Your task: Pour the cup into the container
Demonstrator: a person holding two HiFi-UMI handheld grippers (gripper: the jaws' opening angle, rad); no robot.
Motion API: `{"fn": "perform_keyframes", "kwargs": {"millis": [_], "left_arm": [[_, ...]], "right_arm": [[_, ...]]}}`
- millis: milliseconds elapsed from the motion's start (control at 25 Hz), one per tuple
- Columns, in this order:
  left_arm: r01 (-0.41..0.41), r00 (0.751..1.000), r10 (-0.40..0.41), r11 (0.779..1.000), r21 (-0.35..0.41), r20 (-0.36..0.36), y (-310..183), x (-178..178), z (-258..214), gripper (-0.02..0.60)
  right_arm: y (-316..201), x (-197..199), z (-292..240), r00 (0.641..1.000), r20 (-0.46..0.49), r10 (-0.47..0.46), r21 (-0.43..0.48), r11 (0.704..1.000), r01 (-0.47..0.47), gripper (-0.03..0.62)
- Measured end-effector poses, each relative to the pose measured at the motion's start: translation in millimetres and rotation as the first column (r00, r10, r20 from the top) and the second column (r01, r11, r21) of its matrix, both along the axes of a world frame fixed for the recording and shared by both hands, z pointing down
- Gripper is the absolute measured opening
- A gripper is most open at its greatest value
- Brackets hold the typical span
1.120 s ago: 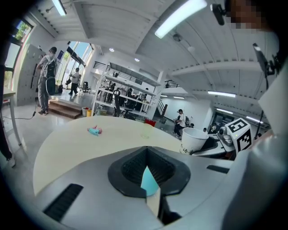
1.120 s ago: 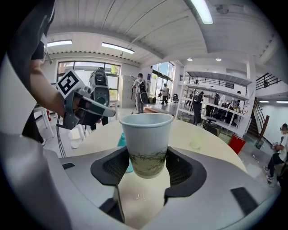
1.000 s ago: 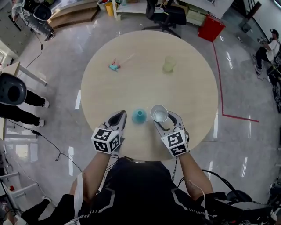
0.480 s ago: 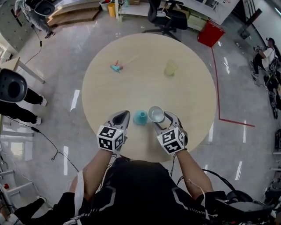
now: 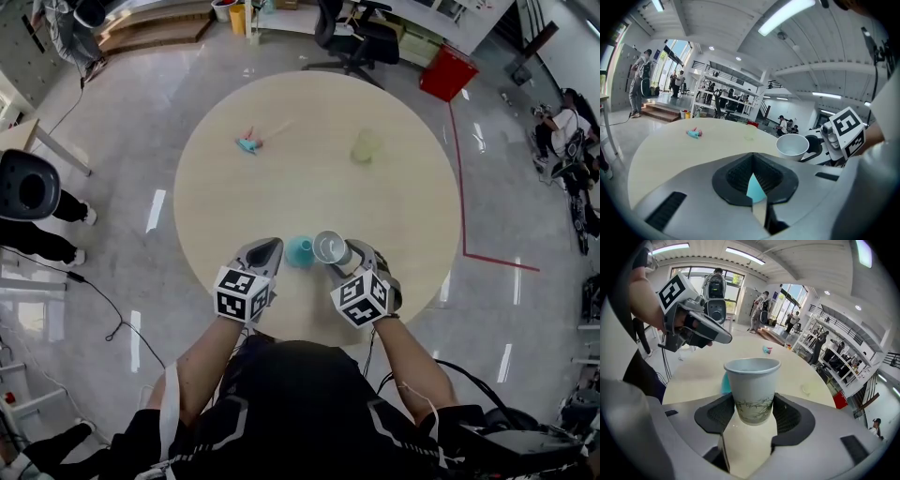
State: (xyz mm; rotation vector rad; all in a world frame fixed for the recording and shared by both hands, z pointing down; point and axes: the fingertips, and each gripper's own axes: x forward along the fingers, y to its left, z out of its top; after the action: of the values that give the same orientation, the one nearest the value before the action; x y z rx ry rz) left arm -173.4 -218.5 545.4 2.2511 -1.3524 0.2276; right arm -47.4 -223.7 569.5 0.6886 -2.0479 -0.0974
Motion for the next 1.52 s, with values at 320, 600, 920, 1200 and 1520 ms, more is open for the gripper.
{"fn": "perform_keyframes", "kwargs": {"millis": [320, 600, 920, 1200, 1520], "left_arm": [[-0.015, 1.0, 0.015, 1.0, -0.004, -0.001, -3.0, 1.8, 3.4, -0.005], [-0.016, 1.0, 0.016, 1.0, -0.004, -0.008, -1.9, 3.4, 6.5, -0.005], [-0.014, 1.0, 0.014, 1.0, -0.008, -0.016, -2.9, 5.3, 9.1, -0.005], [-0.019, 1.0, 0.019, 1.0, -0.006, -0.017, -2.6, 6.4, 6.8, -0.005], [-0.018, 1.0, 0.018, 1.0, -0.008, -0.017, 0.5, 5.1, 9.6, -0.005]], "right_arm": [[-1.0, -3.7, 5.8, 0.997, -0.077, -0.029, -0.018, 0.999, 0.028, 0.261], [-0.8, -3.5, 6.9, 0.99, -0.124, -0.061, -0.028, 0.998, 0.058, 0.261], [-3.9, -1.8, 6.7, 0.979, -0.181, -0.093, -0.034, 0.995, 0.089, 0.261], [-3.7, -2.4, 6.0, 0.97, -0.212, -0.12, -0.048, 0.993, 0.112, 0.261], [-5.2, -4.7, 2.8, 0.96, -0.243, -0.136, -0.045, 0.991, 0.129, 0.261]]}}
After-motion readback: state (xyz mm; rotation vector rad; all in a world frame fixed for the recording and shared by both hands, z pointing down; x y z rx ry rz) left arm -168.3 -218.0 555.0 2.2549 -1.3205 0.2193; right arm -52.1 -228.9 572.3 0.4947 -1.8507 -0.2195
